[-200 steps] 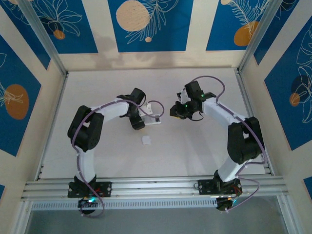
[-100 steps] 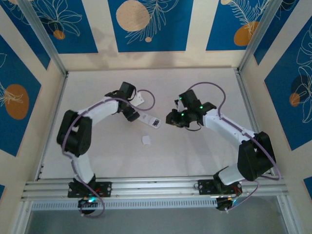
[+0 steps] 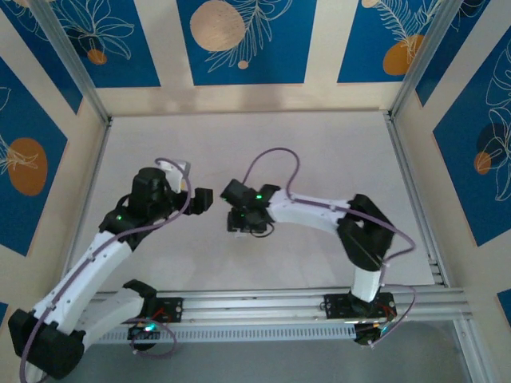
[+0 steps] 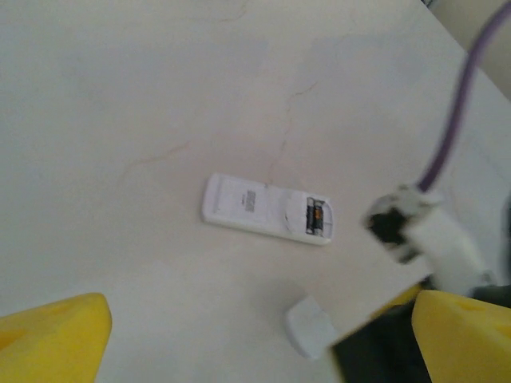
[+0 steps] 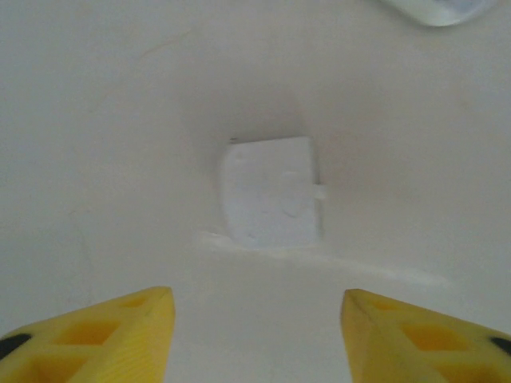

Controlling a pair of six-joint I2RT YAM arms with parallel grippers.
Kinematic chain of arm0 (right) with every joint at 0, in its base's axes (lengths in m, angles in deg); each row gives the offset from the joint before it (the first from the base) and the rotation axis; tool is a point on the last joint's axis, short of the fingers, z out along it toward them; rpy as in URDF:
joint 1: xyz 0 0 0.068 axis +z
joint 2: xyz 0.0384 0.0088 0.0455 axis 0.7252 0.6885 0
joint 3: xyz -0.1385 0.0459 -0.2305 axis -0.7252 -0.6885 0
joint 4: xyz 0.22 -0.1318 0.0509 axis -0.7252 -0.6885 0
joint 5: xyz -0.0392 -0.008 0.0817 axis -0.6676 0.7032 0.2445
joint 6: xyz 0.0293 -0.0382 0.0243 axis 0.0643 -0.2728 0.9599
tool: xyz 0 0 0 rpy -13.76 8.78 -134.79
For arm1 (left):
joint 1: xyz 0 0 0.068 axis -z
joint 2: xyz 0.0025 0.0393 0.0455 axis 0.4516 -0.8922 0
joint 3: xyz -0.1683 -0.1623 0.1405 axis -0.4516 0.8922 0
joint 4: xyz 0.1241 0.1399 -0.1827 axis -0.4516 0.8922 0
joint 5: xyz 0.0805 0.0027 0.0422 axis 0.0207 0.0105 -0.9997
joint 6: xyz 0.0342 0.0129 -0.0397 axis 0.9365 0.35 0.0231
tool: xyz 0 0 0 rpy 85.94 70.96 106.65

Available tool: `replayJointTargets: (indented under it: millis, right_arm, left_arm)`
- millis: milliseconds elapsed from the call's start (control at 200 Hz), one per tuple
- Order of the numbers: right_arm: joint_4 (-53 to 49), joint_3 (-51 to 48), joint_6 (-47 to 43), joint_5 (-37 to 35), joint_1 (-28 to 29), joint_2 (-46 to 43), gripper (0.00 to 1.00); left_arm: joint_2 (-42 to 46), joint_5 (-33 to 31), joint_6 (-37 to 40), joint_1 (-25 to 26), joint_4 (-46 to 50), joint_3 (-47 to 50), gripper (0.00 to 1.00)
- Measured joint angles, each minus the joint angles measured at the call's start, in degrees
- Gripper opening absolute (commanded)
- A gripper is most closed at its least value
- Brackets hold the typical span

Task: Load the batteries into the remote control

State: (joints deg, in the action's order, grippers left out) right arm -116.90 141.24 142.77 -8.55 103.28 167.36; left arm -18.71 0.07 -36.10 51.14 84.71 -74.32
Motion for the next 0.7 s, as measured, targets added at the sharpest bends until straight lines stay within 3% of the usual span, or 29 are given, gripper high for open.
replayJointTargets:
  millis: [185,430,500,530,560,700]
  right_arm:
    - [-6.6,6.7,13.7,1.5,-1.1,6.3,0.61]
    - [-16.1,19.3,36.8,5.7,-3.9,13.2,0.64]
    - [-16.5,19.1,42.2,6.4,-4.1,13.7,0.7]
    - [-16.5,18.9,44.5,6.4,-4.0,13.9,0.88]
    - [-16.6,18.9,46.4,6.3,-3.7,14.1,0.98]
    - [-17.1,20.0,50.6,5.6,-2.8,15.6,1.0]
  left_arm:
    - [6.5,-0.4,-7.0,-0.7,1.9,4.3,1.0]
    - [13.1,-1.0,-7.6,-0.7,2.9,7.2,1.0]
    - [14.0,-1.1,-6.7,-0.7,3.5,7.3,1.0]
    - [14.4,-1.1,-6.5,-0.7,3.6,7.4,1.0]
    - [14.9,-1.1,-6.2,-0.7,3.8,7.5,1.0]
    - [16.3,-1.1,-4.7,-0.7,4.6,7.8,1.0]
